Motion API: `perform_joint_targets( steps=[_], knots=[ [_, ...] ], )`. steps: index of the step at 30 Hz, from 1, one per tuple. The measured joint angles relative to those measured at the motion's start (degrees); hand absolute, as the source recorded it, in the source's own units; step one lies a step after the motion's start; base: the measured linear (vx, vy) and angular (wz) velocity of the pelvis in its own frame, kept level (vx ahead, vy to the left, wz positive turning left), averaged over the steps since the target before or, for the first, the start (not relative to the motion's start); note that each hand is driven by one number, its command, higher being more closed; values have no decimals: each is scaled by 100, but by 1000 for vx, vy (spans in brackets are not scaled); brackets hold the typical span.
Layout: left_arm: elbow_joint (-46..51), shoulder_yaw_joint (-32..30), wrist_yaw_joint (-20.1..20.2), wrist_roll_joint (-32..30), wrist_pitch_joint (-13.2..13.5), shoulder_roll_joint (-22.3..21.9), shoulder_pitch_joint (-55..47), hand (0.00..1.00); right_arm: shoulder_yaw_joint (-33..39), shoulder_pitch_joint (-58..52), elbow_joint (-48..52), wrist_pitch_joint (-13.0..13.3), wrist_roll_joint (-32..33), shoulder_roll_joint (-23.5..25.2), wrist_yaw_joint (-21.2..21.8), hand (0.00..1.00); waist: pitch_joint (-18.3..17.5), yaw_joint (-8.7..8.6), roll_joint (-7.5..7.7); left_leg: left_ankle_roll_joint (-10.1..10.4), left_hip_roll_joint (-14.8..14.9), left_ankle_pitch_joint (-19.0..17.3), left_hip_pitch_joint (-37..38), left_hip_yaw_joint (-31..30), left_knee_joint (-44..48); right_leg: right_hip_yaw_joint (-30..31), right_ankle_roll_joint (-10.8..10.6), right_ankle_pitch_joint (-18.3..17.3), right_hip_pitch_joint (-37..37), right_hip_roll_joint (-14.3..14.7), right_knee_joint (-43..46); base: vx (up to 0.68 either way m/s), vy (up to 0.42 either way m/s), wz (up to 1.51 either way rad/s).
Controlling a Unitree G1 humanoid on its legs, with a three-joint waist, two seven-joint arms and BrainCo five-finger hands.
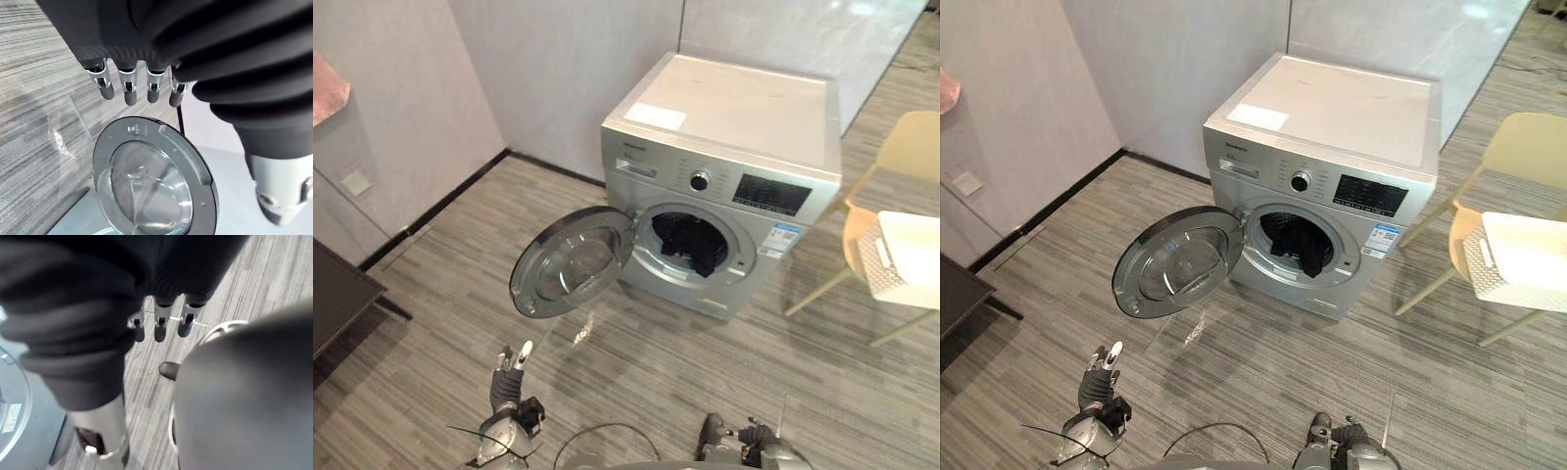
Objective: Pick up the laundry basket with both hands and put the clothes into the washing machine.
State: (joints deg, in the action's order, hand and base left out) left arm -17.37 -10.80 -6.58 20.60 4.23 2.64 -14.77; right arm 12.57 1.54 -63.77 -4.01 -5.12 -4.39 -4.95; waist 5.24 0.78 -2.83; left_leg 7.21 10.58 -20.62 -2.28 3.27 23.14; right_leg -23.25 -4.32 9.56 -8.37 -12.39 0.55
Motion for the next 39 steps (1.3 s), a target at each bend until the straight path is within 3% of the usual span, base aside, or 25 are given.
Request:
perform_joint_targets(
  steps=[2,3,4,5,6,7,8,9,10,12,15,17,18,21,22,25,29,31,35,39],
  knots=[
    [159,-19,0,-38,-2,29,92,0,-14,-13,14,-15,-1,3,12,0,8,12,13,-20,-104,-45,-39,60,14,-2,81,-59,-69,-106,39,-122,99,-7],
    [363,-107,-4,-99,-7,34,116,0,-43,-8,14,-15,-1,9,21,0,17,22,-6,-28,-142,-33,-46,125,11,-4,225,-248,-170,-128,195,-61,87,-16],
    [483,-177,-11,-106,-5,43,129,0,-61,-1,29,-11,1,18,26,0,9,22,12,-57,-139,5,-49,130,12,13,218,-401,-222,-129,296,-21,43,-18],
    [690,-352,-116,-104,-2,56,202,0,-139,4,119,-3,-9,-4,43,0,41,17,-91,-138,-79,126,-70,180,-45,63,179,-705,-342,-126,539,-7,-48,-1],
    [886,-547,-259,-105,11,108,375,0,-243,9,245,11,-6,-17,95,0,35,-6,18,-127,-94,156,-37,177,-127,216,247,-839,-546,-159,1090,2,-53,11],
    [945,-641,-311,-114,17,179,484,0,-333,-44,263,21,-16,5,113,0,43,-6,95,-99,-136,168,26,151,-190,281,225,-814,-511,-151,1160,39,-91,23],
    [997,-803,-495,-256,22,261,695,0,-429,-116,267,34,-21,34,142,0,40,29,110,-35,-135,200,178,126,-351,333,52,-487,-412,-131,1084,90,-81,12],
    [1004,-991,-636,-430,13,296,819,0,-500,-95,274,33,-62,26,150,0,15,38,90,21,-61,236,279,133,-500,308,39,-492,-357,-36,1018,157,-161,-6],
    [900,-1265,-917,-823,-26,540,1168,0,-683,-97,367,40,-227,20,164,0,-8,27,135,149,71,342,289,147,-729,296,61,-467,-419,136,895,164,-169,-28],
    [355,-1448,-1062,-1131,-165,1063,1830,0,-738,-77,479,59,-241,-16,216,0,63,35,115,284,230,477,246,265,-955,331,142,-245,-504,362,608,124,-140,-34],
    [-979,-1518,-1288,-1316,-349,2269,3431,0,-1167,-11,789,65,-409,-97,264,0,352,41,441,389,307,709,13,463,-1142,434,256,201,-634,597,-77,21,-114,-32],
    [-2356,-1165,-1402,-1539,-463,3327,5030,0,-1332,156,983,135,-387,-94,245,0,737,1,859,378,307,811,-337,468,-1090,448,341,432,-863,633,-322,-86,-87,-6],
    [-3226,-649,-1416,-1699,-544,3856,6062,0,-1407,169,1134,170,-321,-103,197,0,913,-17,1100,435,299,912,-604,425,-1079,423,402,553,-1035,628,-439,-122,-87,10],
    [-4344,196,-1334,-1960,-657,4412,7619,0,-1544,163,1343,301,-150,-126,70,0,1294,-89,1365,567,367,1056,-917,233,-1085,279,460,653,-1201,669,-616,-97,-46,24],
    [-4565,338,-1246,-2029,-693,4523,7976,0,-1560,126,1477,366,-89,-133,20,0,1384,-99,1378,594,448,1070,-1055,204,-1101,265,475,664,-1320,730,-616,-74,-32,13],
    [-4875,780,-936,-2017,-805,4599,8799,0,-1569,37,1836,432,122,-133,-3,0,1547,-50,1453,628,591,1089,-1366,180,-1108,234,548,719,-1593,832,-616,-75,-8,3],
    [-4872,1140,-582,-1892,-802,4288,9681,0,-1566,-423,2542,607,467,-74,-19,0,1693,-47,1590,632,745,1093,-2023,116,-870,25,544,722,-1902,840,-617,-100,62,21],
    [-4852,1163,-460,-1844,-759,4054,9749,0,-1595,-712,2771,628,473,-43,-5,0,1691,-5,1594,631,765,1095,-2262,15,-735,-66,539,727,-2023,833,-617,-69,120,26],
    [-4840,1124,-188,-1845,-771,3990,9724,0,-1710,-821,2957,616,476,-43,28,0,1688,30,1598,652,788,1116,-2342,-1,-679,-170,504,783,-2034,831,-617,-33,111,9],
    [-4841,1045,98,-1843,-815,3905,9666,0,-1911,-821,3387,647,479,-56,142,0,1673,79,1609,694,827,1231,-2318,174,-703,-156,486,1051,-2049,836,-618,-51,102,-4]
  ],
)
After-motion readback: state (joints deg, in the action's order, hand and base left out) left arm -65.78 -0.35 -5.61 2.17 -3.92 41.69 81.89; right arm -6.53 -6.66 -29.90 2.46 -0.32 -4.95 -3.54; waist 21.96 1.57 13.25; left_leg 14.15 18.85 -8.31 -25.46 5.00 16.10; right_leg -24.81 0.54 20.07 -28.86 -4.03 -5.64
